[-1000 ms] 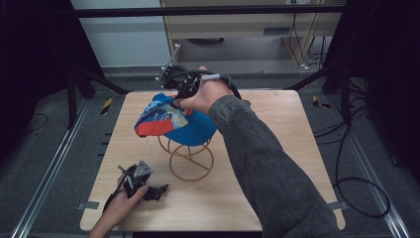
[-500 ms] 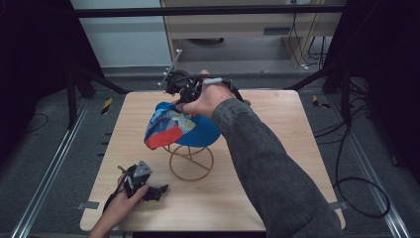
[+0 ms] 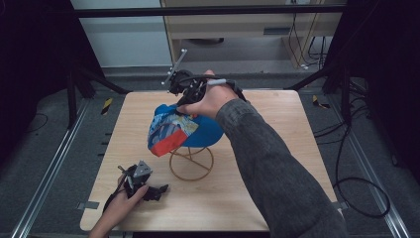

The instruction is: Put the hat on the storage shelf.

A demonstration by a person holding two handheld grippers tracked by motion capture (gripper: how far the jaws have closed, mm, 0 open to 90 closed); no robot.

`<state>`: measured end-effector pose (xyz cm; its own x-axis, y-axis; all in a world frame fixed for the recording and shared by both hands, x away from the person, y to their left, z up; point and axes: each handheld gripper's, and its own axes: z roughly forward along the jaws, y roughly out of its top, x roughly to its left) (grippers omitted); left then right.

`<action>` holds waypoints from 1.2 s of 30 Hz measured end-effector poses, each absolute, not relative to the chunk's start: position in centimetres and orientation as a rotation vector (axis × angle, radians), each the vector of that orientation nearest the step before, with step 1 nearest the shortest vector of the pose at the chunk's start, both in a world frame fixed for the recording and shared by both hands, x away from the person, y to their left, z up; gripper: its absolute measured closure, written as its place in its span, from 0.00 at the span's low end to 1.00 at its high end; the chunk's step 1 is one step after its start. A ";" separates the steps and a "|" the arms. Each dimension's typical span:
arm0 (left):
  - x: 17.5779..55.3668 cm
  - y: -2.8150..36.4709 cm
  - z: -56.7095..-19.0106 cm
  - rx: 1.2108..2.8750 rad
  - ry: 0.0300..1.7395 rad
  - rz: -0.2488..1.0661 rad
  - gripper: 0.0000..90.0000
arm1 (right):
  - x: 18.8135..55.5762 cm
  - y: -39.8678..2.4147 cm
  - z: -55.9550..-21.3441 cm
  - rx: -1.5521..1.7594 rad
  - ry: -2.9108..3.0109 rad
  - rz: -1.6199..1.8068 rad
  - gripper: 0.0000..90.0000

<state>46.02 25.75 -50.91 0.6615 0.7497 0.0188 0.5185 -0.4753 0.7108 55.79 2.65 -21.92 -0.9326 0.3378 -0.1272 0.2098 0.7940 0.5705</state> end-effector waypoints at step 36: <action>46.0 25.8 -50.9 2.185 0.974 0.431 0.00 | 54.5 0.2 -22.3 0.546 2.674 0.971 0.21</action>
